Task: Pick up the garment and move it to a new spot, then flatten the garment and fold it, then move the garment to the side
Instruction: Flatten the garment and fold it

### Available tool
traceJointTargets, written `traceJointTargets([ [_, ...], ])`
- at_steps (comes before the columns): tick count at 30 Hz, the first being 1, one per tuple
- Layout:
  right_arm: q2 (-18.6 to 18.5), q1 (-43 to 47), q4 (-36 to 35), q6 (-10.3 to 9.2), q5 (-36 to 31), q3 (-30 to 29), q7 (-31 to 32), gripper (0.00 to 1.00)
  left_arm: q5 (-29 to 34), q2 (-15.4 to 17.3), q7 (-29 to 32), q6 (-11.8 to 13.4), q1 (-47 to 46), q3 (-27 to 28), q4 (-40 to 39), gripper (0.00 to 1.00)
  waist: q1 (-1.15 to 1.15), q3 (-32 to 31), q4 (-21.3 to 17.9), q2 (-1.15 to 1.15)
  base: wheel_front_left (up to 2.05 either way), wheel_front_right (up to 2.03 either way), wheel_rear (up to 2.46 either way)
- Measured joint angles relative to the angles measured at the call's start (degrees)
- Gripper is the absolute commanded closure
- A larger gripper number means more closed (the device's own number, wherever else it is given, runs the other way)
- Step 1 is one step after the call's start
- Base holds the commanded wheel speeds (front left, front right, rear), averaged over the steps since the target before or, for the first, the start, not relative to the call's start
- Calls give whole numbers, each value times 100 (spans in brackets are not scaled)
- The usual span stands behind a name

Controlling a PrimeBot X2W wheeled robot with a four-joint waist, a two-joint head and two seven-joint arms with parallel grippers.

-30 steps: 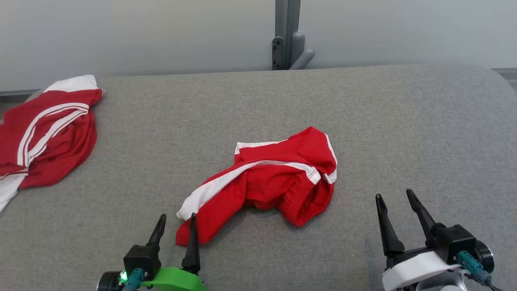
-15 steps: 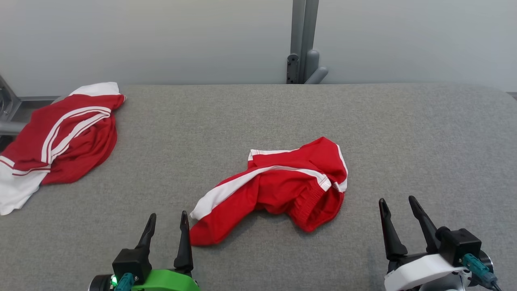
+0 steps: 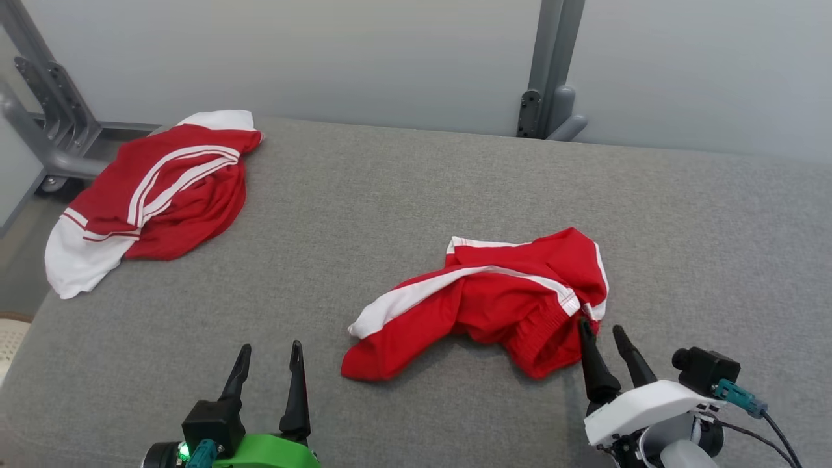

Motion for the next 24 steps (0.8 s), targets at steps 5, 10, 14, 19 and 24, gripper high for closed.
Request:
traceJointTargets([
  [5,-1,-407,520,0,677,229,41,0,0,0,0,-9,-1,-16,18,0,0,65,215,0,0,0,0],
  [10,-2,-768,915,0,1084,313,174,0,-9,0,0,-8,-5,-60,13,0,0,184,346,0,0,0,0],
  [14,-2,-967,1150,0,1333,326,285,0,-29,0,0,11,-12,-90,11,0,0,276,419,0,0,0,0],
  [19,-7,-1146,1160,0,1469,268,234,2,-34,0,0,27,-15,-112,4,0,0,351,467,0,0,0,0],
  [24,-21,-1148,995,0,1564,300,230,11,-34,0,0,35,-15,-112,7,0,0,343,435,0,0,0,0],
])
